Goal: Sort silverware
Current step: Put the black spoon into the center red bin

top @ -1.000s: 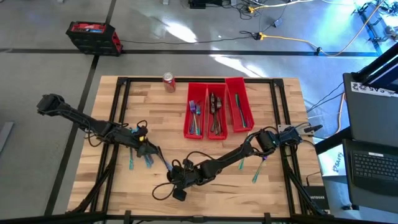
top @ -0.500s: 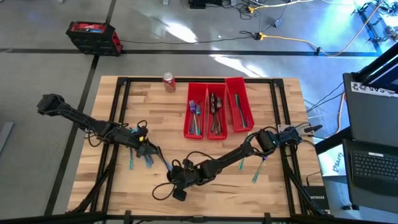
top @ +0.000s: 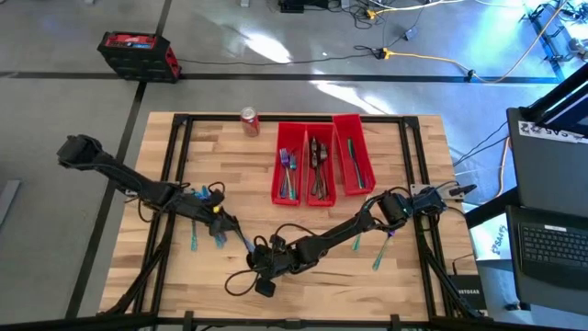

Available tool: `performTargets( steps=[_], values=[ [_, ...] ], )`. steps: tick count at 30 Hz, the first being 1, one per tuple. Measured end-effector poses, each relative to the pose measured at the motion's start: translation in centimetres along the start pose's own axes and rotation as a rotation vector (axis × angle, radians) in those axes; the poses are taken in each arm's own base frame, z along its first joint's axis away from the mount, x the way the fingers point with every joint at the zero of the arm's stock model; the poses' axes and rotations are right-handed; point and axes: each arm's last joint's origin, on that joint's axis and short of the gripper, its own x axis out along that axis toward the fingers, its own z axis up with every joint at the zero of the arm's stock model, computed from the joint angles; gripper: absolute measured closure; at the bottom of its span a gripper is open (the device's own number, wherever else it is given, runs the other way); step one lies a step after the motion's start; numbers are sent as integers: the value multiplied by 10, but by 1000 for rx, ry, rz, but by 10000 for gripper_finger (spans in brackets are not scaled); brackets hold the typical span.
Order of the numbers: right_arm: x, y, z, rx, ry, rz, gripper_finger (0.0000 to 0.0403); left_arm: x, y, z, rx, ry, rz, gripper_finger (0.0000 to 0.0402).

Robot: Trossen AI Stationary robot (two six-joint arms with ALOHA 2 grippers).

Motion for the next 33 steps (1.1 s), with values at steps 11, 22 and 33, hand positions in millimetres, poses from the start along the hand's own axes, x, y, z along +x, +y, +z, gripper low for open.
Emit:
performTargets(
  steps=[11,22,33],
  values=[
    [0,0,0,1,0,0,403,18,-6,1,57,35,81,225],
    [0,0,0,1,0,0,403,17,-6,2,52,28,76,228],
    [0,0,0,0,0,0,403,17,-7,3,40,26,73,343]
  ],
)
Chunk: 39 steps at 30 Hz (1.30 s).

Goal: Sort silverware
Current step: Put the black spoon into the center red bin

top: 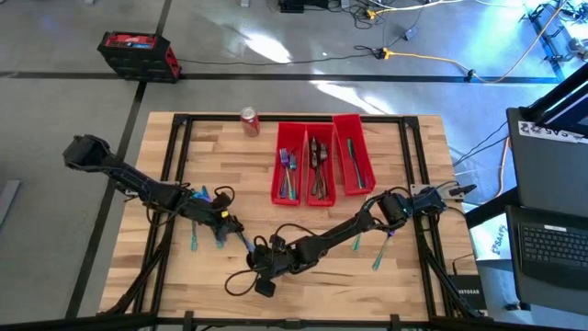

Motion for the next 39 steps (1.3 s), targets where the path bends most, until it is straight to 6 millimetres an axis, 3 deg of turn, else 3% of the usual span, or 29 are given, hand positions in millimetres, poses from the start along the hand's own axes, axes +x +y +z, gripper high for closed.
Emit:
performTargets(
  steps=[5,16,20,25,31,35,39],
  values=[
    [0,0,0,-1,-1,1,403,0,-4,2,-8,-9,-37,393],
    [0,1,1,-3,-3,14,397,0,-4,2,-6,-7,-36,400],
    [-1,8,2,-24,-23,52,369,0,-3,1,-3,-5,-34,401],
    [-8,20,11,-31,-98,4,306,0,-3,1,10,-3,-32,401],
    [-28,36,28,-83,-115,-84,254,0,-3,1,9,-6,-29,401],
    [-48,57,35,-181,-114,-89,251,0,-5,3,1,-37,-50,401],
    [-73,76,37,-229,-142,-202,261,0,-9,7,-31,-93,-66,401]
  ],
)
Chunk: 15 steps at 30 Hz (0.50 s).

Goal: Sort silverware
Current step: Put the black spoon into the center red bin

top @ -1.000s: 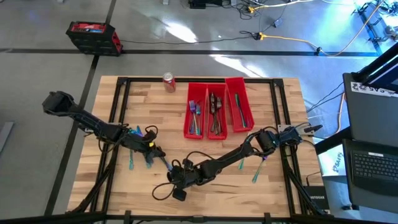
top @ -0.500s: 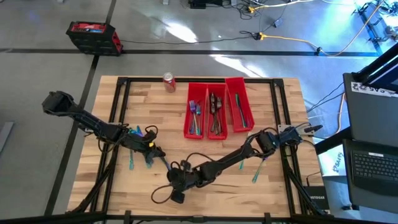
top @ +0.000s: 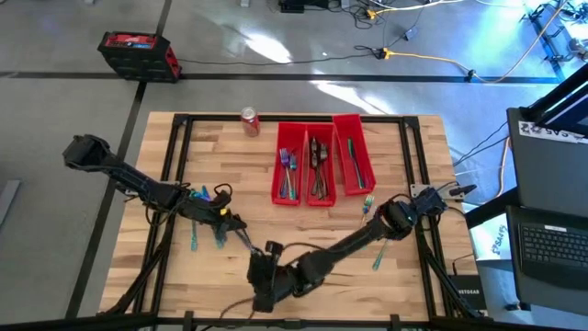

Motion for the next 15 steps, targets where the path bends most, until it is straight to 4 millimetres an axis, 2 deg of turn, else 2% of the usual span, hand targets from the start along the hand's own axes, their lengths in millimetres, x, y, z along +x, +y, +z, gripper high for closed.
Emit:
performTargets(
  steps=[3,5,7,9,15],
  values=[
    [-32,8,10,-8,-121,-197,270,1,-5,4,-33,-40,-7,400],
    [-62,15,15,11,-243,-337,274,2,-10,7,-50,-72,-8,400],
    [-92,20,13,40,-331,-427,275,2,-18,12,-59,-108,-22,400],
    [-113,22,7,69,-368,-474,276,3,-26,17,-66,-141,-35,400],
    [-142,2,-12,158,-419,-597,276,3,-56,36,-133,-285,-96,400]
  ],
)
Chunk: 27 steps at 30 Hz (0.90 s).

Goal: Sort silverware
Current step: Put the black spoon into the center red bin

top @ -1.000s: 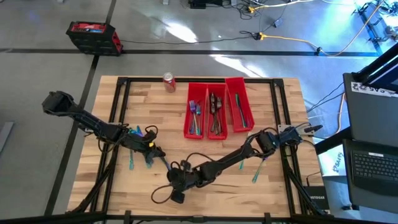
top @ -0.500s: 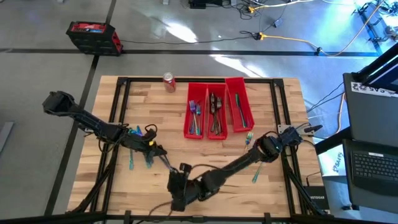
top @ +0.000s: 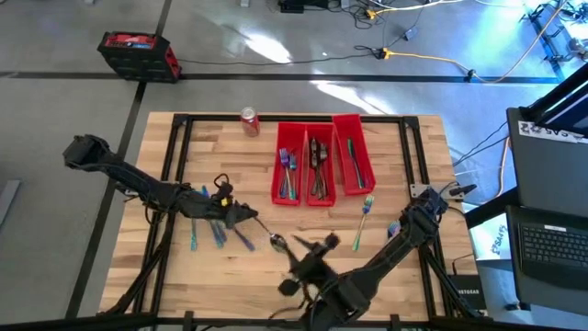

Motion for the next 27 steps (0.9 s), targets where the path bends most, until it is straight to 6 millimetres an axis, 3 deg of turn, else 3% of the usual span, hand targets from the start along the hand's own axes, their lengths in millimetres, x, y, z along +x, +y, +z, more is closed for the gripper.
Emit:
performTargets(
  steps=[3,7,15,20,23,27],
  values=[
    [-2,-11,-3,37,-3,-34,276,6,-18,15,-17,-91,-23,400],
    [-1,-15,-4,-127,30,-32,276,17,-41,36,-14,-211,-32,401],
    [-41,-41,25,-433,-3,59,276,59,-71,71,65,-385,28,401],
    [-59,-85,36,-480,-27,86,276,91,-79,80,21,-523,-16,401],
    [-65,-119,25,-433,-29,98,276,107,-83,81,-17,-602,-60,401],
    [-71,-167,14,-261,-28,123,276,129,-82,84,5,-689,19,401]
  ],
)
